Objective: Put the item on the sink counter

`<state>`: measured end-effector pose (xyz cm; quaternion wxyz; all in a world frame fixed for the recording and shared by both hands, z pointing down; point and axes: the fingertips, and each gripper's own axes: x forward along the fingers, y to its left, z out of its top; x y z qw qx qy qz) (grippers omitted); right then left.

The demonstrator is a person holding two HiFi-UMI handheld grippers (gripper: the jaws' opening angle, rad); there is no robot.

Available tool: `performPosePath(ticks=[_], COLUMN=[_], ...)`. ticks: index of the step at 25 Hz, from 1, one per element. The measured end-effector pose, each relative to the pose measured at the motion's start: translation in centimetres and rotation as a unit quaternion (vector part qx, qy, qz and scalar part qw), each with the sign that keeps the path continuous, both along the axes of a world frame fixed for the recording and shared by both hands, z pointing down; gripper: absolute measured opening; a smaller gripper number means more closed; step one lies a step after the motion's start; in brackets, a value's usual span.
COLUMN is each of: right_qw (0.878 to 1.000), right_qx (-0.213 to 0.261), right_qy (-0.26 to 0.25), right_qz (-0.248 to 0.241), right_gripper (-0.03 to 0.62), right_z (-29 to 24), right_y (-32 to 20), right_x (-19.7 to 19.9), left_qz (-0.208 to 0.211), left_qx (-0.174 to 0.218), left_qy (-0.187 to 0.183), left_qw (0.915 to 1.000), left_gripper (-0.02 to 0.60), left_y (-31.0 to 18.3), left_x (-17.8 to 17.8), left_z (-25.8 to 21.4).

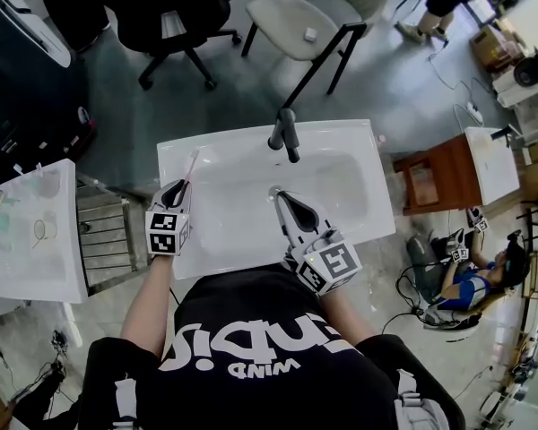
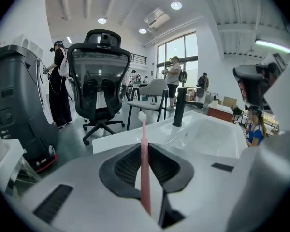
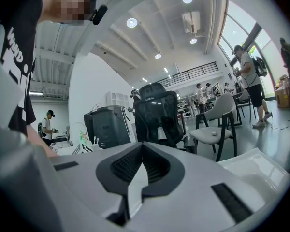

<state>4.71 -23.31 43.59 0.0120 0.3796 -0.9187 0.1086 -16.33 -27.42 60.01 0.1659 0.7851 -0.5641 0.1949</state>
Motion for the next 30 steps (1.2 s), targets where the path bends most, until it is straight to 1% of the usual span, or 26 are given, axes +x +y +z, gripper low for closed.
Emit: performPosePath(ticks=[10,16,21,30], right_qw=[1.000,1.000,1.000,1.000], right_qx=[-0.004,-0.006,-0.006,-0.007], right_qy=[0.008,0.011,0.012,0.012], right_qz=[0.006,0.009,0.009,0.009], right_gripper=[0.018,0.018,0.018,0.018], right_z=[0.3,0.4,0.5,0.5], right_y=[0.1,0.2,0.2,0.4], right_x=[0.3,0.6,0.6,0.6], left_qz=[-0.009,-0.012,-0.015,-0.009], left_qx=[-0.052,-0.071,-0.082,-0.091], left_qy=[-0.008,-0.007,-0.012,-0.041], left_qw=[0.9986,0.9974,0.9964,0.9950], left_gripper=[0.058,0.058,0.058,0.058], left_y=[-0.5,-0.7,-0.9,-1.0], left_x=[-1.0,-1.0,-1.1,-1.0], left_z=[4.0,5.1,5.8,6.4])
